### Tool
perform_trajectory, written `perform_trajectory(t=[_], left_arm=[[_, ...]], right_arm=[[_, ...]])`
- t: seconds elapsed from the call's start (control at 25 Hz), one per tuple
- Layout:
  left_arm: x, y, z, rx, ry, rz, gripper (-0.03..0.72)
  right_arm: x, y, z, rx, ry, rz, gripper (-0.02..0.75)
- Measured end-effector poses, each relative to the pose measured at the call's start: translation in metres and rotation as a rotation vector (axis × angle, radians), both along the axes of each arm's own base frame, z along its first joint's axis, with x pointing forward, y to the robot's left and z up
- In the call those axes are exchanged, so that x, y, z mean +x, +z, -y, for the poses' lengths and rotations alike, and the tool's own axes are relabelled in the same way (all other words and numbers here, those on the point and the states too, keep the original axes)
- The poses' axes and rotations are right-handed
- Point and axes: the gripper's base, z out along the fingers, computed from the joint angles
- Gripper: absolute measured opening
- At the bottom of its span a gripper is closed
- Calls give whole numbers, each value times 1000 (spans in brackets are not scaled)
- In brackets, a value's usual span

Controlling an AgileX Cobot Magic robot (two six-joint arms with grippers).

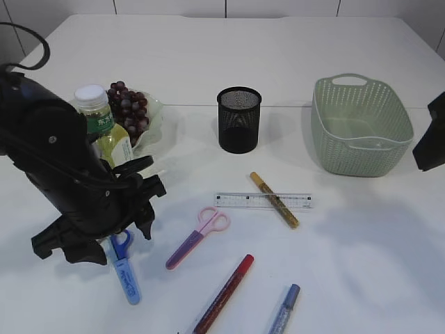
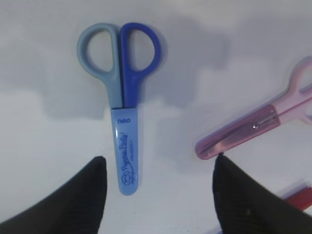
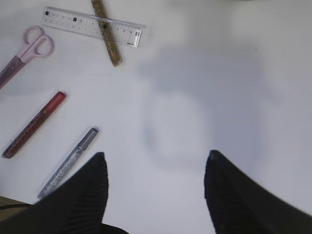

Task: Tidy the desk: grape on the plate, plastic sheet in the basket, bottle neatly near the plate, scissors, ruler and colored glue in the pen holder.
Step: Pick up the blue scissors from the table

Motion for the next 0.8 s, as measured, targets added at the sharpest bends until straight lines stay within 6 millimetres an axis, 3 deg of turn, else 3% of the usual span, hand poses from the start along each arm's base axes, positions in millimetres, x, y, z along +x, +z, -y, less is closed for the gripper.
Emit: perform_trajectory(t=[0.2, 0.52, 0.8], left_arm=[[1, -2, -4, 52, -25, 1, 495], [4, -23, -7, 115, -39, -50, 495], [12, -31, -11, 66, -22, -60, 490]], right_arm=[[1, 0, 0, 2, -1, 10, 489], [1, 1, 0, 2, 0, 16, 490], [1, 1, 0, 2, 0, 17, 489]])
